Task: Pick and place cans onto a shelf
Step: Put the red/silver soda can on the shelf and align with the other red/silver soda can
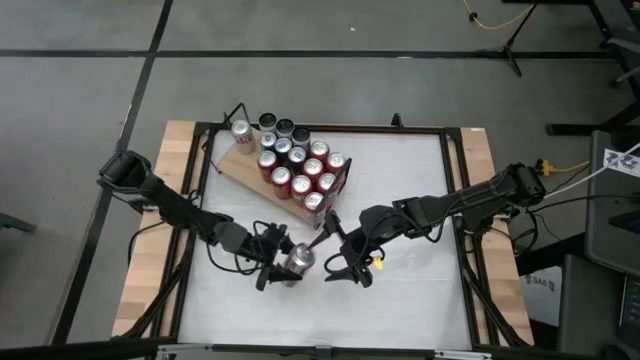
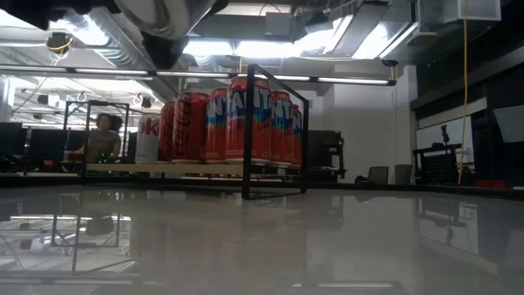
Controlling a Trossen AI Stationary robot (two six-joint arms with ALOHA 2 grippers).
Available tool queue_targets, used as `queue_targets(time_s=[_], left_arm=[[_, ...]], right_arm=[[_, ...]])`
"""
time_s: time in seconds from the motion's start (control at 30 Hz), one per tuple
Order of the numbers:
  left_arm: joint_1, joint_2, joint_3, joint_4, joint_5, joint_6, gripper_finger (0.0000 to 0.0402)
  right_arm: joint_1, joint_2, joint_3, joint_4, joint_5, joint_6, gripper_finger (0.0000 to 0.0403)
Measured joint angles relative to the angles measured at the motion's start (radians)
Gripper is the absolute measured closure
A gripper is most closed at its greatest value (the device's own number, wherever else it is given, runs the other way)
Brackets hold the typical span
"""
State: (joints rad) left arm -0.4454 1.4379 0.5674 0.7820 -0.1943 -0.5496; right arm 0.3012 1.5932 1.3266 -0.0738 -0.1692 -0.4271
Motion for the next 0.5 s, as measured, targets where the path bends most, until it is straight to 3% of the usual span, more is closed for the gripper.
queue_targets(time_s=[0.27,0.5], left_arm=[[0.046,0.118,0.006,0.140,0.106,0.004,0.0109],[0.060,0.185,0.049,0.151,0.168,0.004,0.0109]], right_arm=[[-0.028,0.002,0.000,-0.003,-0.014,-0.002,0.0013],[-0.063,0.037,0.000,-0.042,-0.138,0.009,0.0013]])
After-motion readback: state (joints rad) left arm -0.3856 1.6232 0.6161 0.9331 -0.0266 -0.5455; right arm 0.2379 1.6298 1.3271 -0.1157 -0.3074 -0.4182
